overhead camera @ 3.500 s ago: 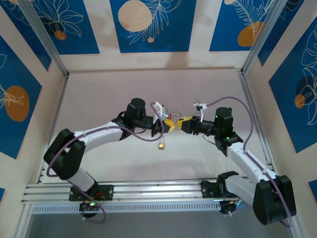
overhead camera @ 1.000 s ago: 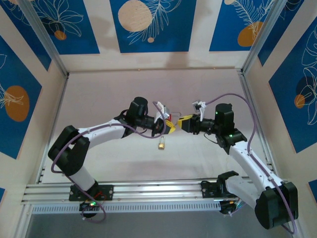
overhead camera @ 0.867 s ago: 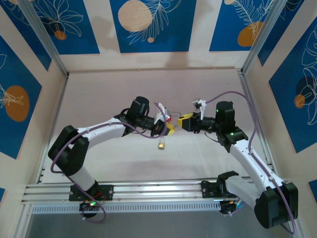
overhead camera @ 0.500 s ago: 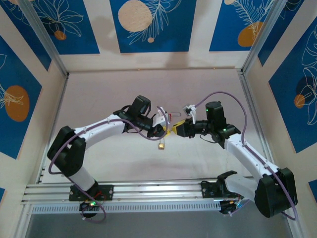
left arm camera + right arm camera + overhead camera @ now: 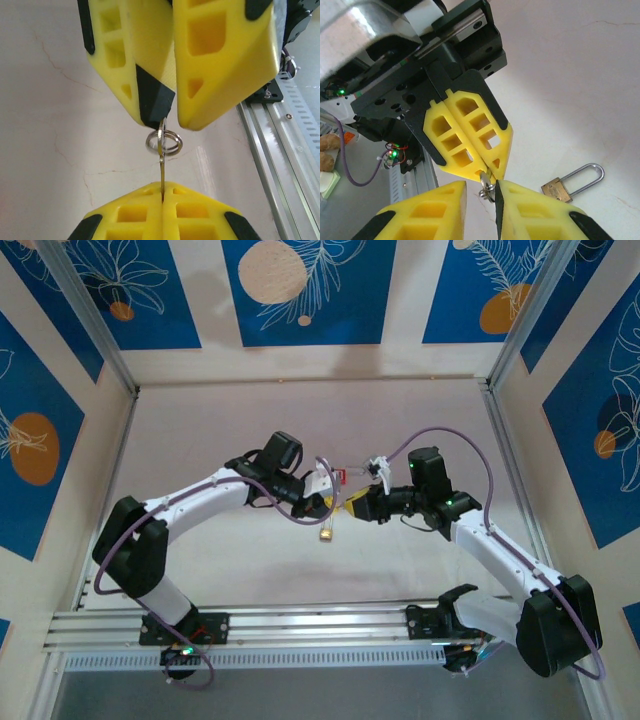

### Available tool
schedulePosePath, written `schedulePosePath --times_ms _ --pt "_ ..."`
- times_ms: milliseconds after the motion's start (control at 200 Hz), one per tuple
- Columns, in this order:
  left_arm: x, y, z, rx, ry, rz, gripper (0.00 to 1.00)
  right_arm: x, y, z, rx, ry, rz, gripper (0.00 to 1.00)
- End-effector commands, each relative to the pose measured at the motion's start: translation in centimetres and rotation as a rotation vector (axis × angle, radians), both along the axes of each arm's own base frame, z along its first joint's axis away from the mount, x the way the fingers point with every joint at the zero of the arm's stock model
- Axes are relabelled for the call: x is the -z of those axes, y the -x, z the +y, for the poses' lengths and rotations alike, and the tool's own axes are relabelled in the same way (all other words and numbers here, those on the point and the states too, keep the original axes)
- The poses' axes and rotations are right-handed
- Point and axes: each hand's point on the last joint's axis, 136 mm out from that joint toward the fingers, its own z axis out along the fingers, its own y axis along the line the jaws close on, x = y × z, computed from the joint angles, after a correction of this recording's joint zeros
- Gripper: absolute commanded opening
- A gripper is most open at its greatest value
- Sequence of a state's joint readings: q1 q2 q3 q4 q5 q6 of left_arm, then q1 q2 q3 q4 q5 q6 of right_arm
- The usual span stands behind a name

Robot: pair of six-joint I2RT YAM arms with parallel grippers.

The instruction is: Unlock with the key

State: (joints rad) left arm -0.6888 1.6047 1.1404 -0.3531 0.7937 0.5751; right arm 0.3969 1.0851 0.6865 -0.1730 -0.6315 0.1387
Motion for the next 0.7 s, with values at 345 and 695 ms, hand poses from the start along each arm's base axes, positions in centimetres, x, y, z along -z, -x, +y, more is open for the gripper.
schedulePosePath --times_ms 345,695 --pt "-1.88 0.31 -0.33 0.031 0.060 0.049 0.00 -0.65 -0.57 0.38 0.002 0.002 -0.040 0.25" --pt "-1.34 0.54 -0.31 0.035 0.052 0.078 0.00 -1.11 -0.91 0.45 0.012 -0.002 -0.058 0.24"
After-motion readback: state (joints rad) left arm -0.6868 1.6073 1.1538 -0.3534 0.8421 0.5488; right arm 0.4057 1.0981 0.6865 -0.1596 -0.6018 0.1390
